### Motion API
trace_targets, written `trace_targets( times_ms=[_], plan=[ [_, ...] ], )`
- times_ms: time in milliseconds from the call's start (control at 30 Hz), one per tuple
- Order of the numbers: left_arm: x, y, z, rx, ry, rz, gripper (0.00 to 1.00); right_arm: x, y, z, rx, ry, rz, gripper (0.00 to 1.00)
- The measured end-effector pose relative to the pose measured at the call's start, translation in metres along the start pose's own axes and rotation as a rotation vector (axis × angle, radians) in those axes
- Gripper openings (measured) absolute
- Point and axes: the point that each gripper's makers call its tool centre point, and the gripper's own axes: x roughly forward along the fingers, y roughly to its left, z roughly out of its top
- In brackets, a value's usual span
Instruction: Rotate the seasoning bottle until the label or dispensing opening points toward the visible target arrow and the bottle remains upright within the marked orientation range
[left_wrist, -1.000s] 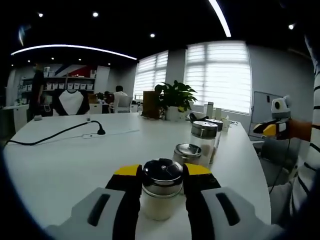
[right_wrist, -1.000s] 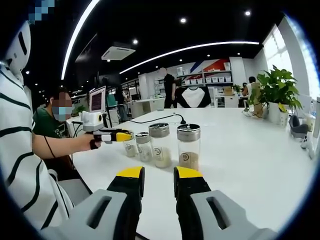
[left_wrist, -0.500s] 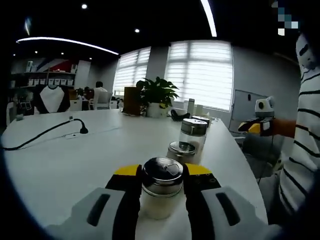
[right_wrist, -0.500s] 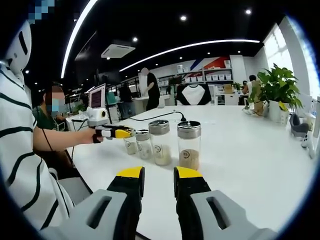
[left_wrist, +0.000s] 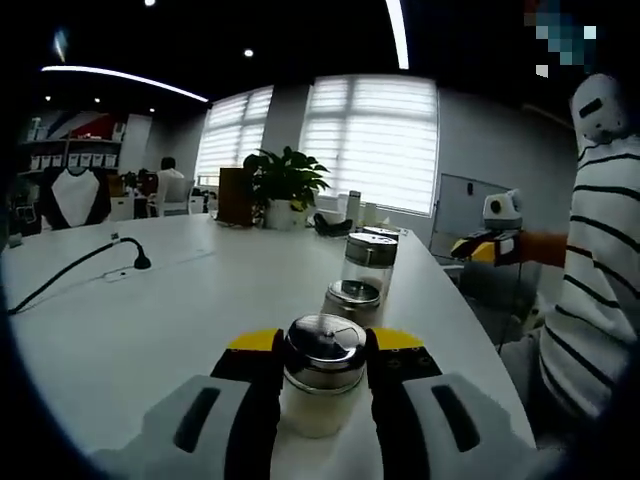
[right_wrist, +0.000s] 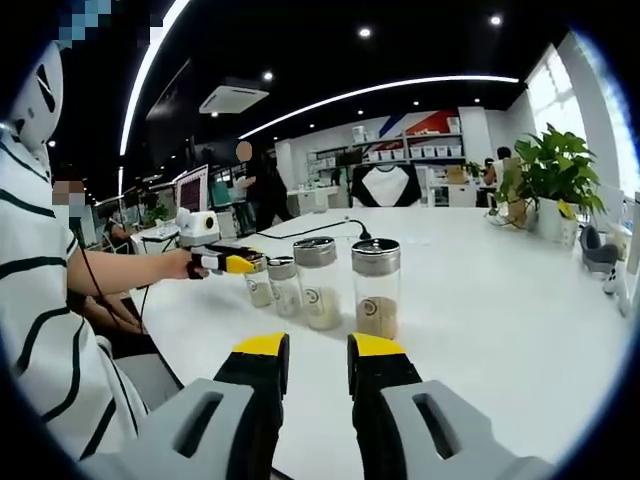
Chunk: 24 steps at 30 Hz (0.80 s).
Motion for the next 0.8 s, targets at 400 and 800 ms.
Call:
trace_targets(
  times_ms=[400,800],
  plan=[
    [-0.008,0.001,0.017,0.014,-0.025,0.043,0.43,0.001,0.003,0.003,-0.007,-0.009,0.011,0.21],
    [-0.043,-0.004,0.037,0.013,-0.100,0.185,0.43,-0.002,0.008,0.011,-0.028,-0.042,0.012,0.23]
  ],
)
